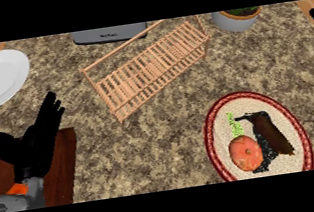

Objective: Pick the sweet potato from the placemat and place it in the tiered shelf

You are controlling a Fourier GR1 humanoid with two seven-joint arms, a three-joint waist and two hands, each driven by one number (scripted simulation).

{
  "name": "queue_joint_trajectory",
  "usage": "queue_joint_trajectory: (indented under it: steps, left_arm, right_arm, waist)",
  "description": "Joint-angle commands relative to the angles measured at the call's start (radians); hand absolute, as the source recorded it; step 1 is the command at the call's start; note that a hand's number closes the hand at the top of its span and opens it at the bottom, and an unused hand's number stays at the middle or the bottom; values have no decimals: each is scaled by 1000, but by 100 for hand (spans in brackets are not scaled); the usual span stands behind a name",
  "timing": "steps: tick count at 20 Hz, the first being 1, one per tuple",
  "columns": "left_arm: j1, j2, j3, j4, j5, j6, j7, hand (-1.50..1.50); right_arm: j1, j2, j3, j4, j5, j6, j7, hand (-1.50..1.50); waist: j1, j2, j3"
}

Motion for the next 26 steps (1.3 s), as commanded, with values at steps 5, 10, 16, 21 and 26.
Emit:
queue_joint_trajectory:
  steps: [5,10,16,21,26]
  left_arm:
    - [-55,25,45,-45,-63,36,-85,0]
    - [-14,-22,11,-128,-124,129,-54,0]
    - [-6,8,46,-149,-102,94,12,0]
    - [27,-1,56,-117,-108,83,-52,0]
    - [-2,15,83,-112,-95,72,-21,0]
  right_arm:
    - [-2,-161,390,18,235,320,44,150]
    - [-52,-65,416,212,284,307,41,-150]
    - [-139,-193,434,84,236,581,88,-150]
    - [-220,-365,527,-40,376,734,185,-150]
    - [-271,-386,674,-244,586,762,338,-150]
  waist:
    - [58,36,17]
    - [9,29,23]
    - [-14,22,21]
    - [-14,17,18]
    - [-27,13,18]
